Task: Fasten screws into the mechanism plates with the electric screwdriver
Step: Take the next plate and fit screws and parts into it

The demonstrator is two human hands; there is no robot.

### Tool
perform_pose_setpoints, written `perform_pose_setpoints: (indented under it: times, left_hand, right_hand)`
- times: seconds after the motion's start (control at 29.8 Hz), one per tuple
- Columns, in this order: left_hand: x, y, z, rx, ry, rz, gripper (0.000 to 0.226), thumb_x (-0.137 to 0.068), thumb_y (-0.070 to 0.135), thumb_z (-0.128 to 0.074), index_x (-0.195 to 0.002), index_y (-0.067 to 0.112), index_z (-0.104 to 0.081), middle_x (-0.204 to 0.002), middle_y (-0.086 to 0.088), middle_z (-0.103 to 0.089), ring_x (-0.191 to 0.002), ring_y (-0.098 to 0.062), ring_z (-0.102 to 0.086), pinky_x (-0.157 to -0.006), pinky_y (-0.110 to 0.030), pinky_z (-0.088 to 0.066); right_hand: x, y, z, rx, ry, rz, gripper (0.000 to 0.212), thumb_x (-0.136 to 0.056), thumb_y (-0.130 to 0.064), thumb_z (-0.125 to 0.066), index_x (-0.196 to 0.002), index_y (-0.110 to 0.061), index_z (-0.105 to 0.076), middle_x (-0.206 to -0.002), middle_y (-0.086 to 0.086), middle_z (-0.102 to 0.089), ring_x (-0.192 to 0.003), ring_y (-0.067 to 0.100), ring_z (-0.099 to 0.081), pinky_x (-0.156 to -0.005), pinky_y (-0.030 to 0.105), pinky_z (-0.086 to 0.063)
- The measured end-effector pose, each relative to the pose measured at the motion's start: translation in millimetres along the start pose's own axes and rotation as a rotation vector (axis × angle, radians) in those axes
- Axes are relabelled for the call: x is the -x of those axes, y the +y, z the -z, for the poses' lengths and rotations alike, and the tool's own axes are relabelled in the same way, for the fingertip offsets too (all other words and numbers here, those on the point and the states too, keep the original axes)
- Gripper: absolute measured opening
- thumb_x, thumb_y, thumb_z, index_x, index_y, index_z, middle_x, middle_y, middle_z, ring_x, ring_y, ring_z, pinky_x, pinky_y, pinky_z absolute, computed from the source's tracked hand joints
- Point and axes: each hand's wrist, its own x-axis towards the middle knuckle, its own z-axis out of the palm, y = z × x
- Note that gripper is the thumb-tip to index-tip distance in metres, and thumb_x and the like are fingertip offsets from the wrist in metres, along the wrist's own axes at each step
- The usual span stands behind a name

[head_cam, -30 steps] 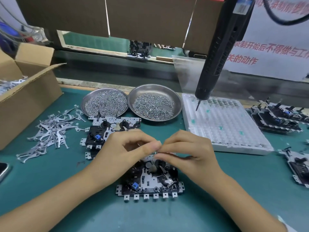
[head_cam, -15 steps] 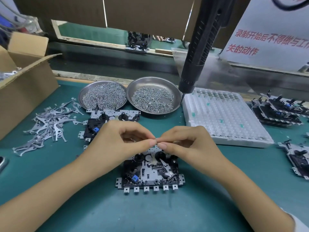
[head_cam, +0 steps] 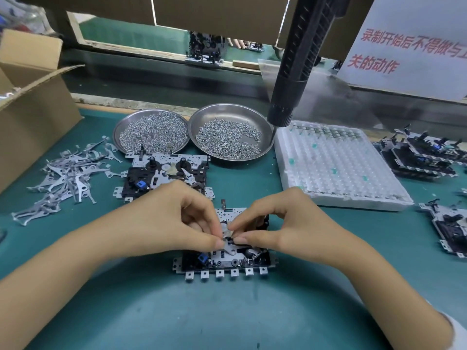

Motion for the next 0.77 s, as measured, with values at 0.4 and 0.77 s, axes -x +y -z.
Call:
perform_pose_setpoints:
  times: [0.4,0.77]
  left_hand:
    - [-1,-4,1,0.001,-0.058,0.104,0.011,-0.069,0.008,-0.083,-0.072,0.014,-0.074,-0.065,0.0,-0.07,-0.051,-0.002,-0.059,-0.052,-0.011,-0.045]
    - [0,-7,0,0.014,-0.084,0.086,0.013,-0.07,0.007,-0.082,-0.076,0.015,-0.073,-0.071,-0.001,-0.073,-0.05,-0.002,-0.05,-0.051,-0.012,-0.043]
  right_hand:
    - [18,1,-12,0.162,0.056,0.102,0.012,-0.078,-0.016,-0.078,-0.088,-0.023,-0.078,-0.072,-0.016,-0.066,-0.074,0.008,-0.061,-0.073,0.021,-0.047]
    - [48,16,-55,0.606,0.422,0.298,0.022,-0.087,-0.031,-0.063,-0.098,-0.016,-0.074,-0.09,-0.008,-0.068,-0.084,0.014,-0.062,-0.097,0.031,-0.039]
